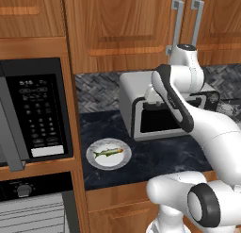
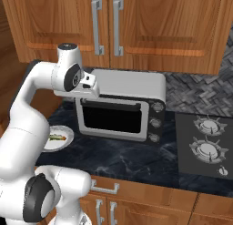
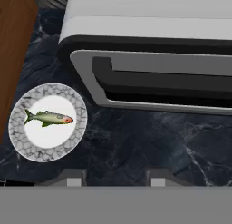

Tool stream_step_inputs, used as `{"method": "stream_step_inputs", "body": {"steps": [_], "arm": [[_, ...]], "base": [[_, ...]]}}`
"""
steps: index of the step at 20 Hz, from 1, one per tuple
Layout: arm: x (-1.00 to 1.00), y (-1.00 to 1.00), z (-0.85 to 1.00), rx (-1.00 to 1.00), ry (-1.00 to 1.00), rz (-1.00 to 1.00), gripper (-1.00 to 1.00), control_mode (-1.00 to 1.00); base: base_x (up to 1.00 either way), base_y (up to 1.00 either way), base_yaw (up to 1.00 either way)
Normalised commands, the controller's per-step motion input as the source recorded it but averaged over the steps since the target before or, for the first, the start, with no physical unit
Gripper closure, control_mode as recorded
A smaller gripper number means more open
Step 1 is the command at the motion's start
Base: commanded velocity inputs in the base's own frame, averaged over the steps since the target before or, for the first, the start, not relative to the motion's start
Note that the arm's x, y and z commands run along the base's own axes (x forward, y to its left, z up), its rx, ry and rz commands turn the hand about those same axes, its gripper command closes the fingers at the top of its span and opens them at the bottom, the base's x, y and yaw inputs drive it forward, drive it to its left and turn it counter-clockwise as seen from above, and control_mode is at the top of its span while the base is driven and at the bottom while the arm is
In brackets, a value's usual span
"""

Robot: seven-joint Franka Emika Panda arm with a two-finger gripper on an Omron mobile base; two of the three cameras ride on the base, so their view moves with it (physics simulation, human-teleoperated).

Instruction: Place the fish on the rack of the oven, and slide the rack back inside. Close the oven door.

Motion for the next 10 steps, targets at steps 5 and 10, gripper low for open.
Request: {"method": "stream_step_inputs", "body": {"steps": [5,10], "arm": [[-0.05,0.0,0.0,0.0,0.0,0.0,-1.0,-1.0],[-0.02,0.39,-0.32,-0.01,0.03,0.0,-1.0,-1.0]], "base": [[0.0,0.0,0.0],[0.0,0.0,0.0]]}}
